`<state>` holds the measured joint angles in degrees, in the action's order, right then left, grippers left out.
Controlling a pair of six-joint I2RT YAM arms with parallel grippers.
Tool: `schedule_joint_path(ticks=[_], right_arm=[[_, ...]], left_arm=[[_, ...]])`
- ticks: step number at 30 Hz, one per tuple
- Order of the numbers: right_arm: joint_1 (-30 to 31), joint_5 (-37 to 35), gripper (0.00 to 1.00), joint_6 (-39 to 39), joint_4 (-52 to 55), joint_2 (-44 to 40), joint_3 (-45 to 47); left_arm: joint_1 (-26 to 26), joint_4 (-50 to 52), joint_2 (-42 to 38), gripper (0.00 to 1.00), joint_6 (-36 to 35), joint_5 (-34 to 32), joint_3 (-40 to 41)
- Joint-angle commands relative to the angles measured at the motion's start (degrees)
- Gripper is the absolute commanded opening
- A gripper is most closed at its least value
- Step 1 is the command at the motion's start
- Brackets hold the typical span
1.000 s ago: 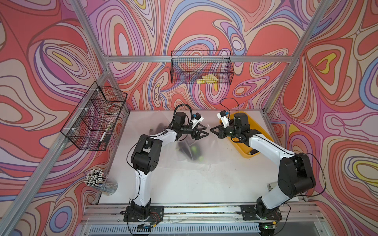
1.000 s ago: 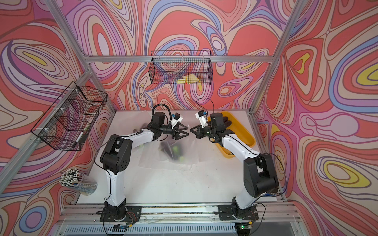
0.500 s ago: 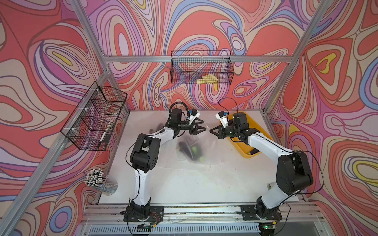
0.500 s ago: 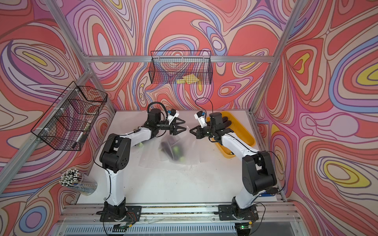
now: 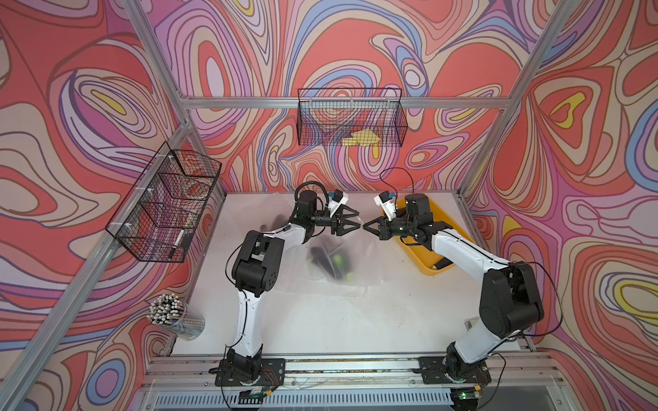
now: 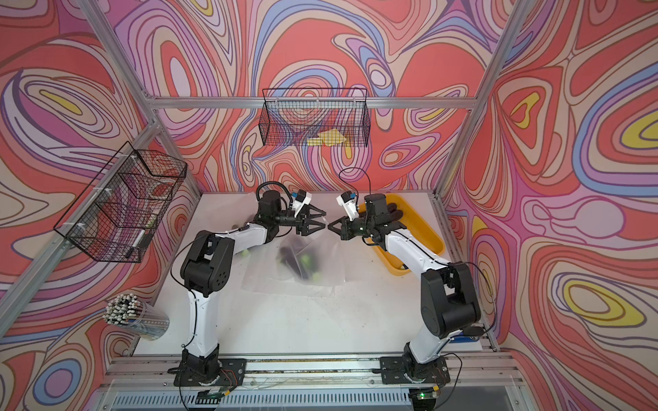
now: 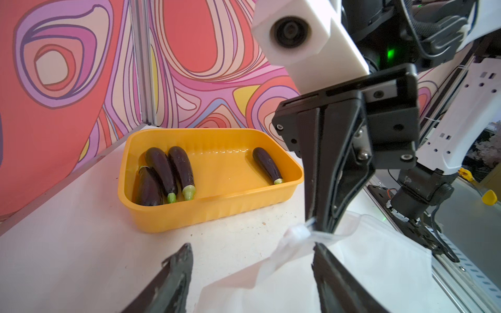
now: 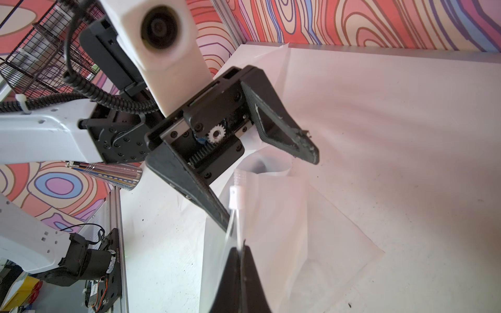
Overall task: Place the eggplant in a zip-top bag and seal the zipper
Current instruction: Adjust the zipper food storage bag in the zipper food storage bag.
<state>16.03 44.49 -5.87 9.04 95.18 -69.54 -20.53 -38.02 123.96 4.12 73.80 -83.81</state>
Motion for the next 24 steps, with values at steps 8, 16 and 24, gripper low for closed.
schedule_joint_path(ticks=[8,16,24], right_arm=[[-0.47,-2.57,0.0,-1.25,-2.86,2.23,-1.92],[-1.26,-4.2,0.0,-1.63,-3.5,3.07,-1.88],[-3.53,-7.48,0.35,-0.1,0.21,2.09,-1.76]], left_arm=[[-0.35,-0.75,-0.92,0.18,0.01,1.28,0.11],[0.02,3.78,-3.05,0.03,-2.81,-0.14,0.74],[-0.16,16.6,-6.54,0.0,-8.72,-9.59,-0.22]])
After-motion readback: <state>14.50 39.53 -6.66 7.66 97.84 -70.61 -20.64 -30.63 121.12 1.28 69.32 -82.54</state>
